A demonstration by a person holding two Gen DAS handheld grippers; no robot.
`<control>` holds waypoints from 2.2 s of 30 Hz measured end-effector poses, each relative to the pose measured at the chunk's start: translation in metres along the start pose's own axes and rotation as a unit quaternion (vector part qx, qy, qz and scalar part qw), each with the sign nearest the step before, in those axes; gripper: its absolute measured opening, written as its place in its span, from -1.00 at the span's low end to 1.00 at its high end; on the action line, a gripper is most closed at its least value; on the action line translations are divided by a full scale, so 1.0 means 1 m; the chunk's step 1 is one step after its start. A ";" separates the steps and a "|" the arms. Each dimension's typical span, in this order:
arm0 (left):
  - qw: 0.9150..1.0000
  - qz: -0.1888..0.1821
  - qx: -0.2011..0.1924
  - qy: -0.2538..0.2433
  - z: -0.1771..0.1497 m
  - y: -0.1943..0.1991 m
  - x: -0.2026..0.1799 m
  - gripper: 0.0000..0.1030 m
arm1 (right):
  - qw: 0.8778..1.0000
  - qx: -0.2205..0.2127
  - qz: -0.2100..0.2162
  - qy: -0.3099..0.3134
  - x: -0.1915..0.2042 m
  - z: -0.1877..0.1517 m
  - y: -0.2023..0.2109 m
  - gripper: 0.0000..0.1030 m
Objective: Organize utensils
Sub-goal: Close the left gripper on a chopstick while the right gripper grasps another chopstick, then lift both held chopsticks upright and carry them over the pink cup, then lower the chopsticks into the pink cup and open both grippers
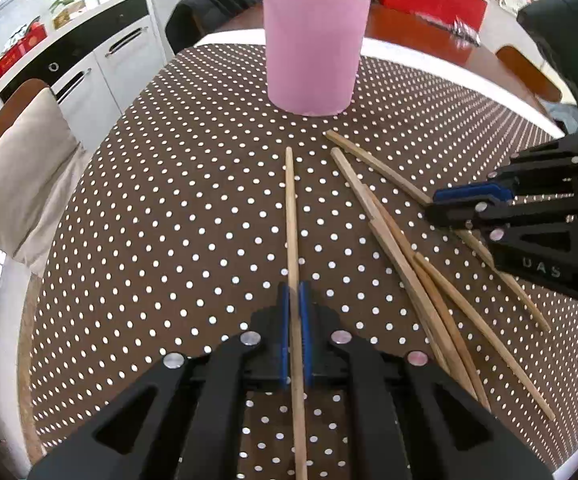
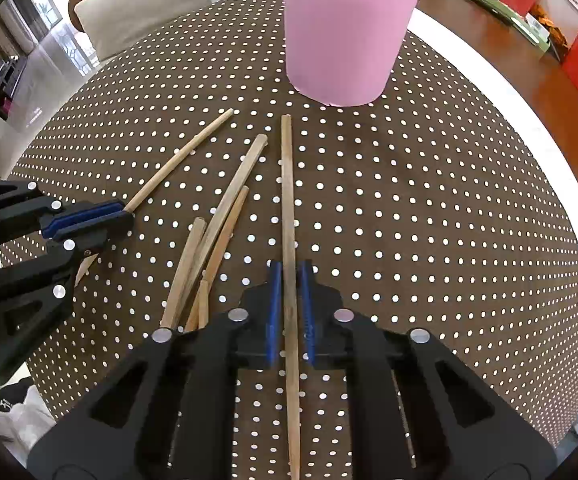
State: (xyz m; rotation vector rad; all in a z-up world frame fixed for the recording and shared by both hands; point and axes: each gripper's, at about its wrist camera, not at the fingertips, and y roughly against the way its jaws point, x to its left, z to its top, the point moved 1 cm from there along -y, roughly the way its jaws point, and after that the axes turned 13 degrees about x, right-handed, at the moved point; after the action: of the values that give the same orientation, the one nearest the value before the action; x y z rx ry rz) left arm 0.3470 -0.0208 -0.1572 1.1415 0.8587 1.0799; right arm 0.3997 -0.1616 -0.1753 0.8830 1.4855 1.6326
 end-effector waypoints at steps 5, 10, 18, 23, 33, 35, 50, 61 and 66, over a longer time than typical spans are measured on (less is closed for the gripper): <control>1.000 0.002 0.004 -0.014 0.007 0.000 -0.001 -0.88 | 1.000 -0.030 -0.002 -0.008 -0.007 -0.002 0.000 -0.88; 0.999 -0.035 -0.025 0.009 0.004 0.005 0.006 -0.89 | 0.997 -0.075 0.021 -0.022 -0.012 -0.021 0.009 -0.88; 0.986 -0.063 -0.151 0.034 -0.001 0.054 0.008 -0.89 | 0.979 -0.194 0.045 -0.045 -0.024 -0.053 0.052 -0.88; 0.968 -0.080 -0.236 0.039 -0.002 0.084 0.002 -0.89 | 0.959 -0.270 0.060 -0.058 -0.030 -0.068 0.082 -0.88; 0.926 -0.098 -0.363 0.043 0.012 0.121 -0.006 -0.89 | 0.901 -0.416 0.070 -0.097 -0.036 -0.076 0.131 -0.88; 0.916 -0.097 -0.386 0.045 0.016 0.128 -0.007 -0.89 | 0.891 -0.436 0.074 -0.104 -0.038 -0.074 0.135 -0.88; 0.872 -0.061 -0.484 0.036 0.079 0.150 -0.026 -0.89 | 0.807 -0.574 0.078 -0.111 -0.060 -0.021 0.163 -0.87; 0.829 -0.060 -0.551 0.068 0.109 0.140 -0.009 -0.89 | 0.775 -0.616 0.088 -0.113 -0.070 0.021 0.158 -0.87; 0.820 -0.063 -0.561 0.089 0.123 0.131 0.004 -0.89 | 0.767 -0.623 0.092 -0.120 -0.076 0.034 0.151 -0.87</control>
State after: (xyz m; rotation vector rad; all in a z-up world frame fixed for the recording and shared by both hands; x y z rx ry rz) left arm 0.4345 -0.0420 -0.0020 -0.0171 0.2791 1.2950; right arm 0.4548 -0.2187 -0.0225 0.3893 -0.0685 2.0285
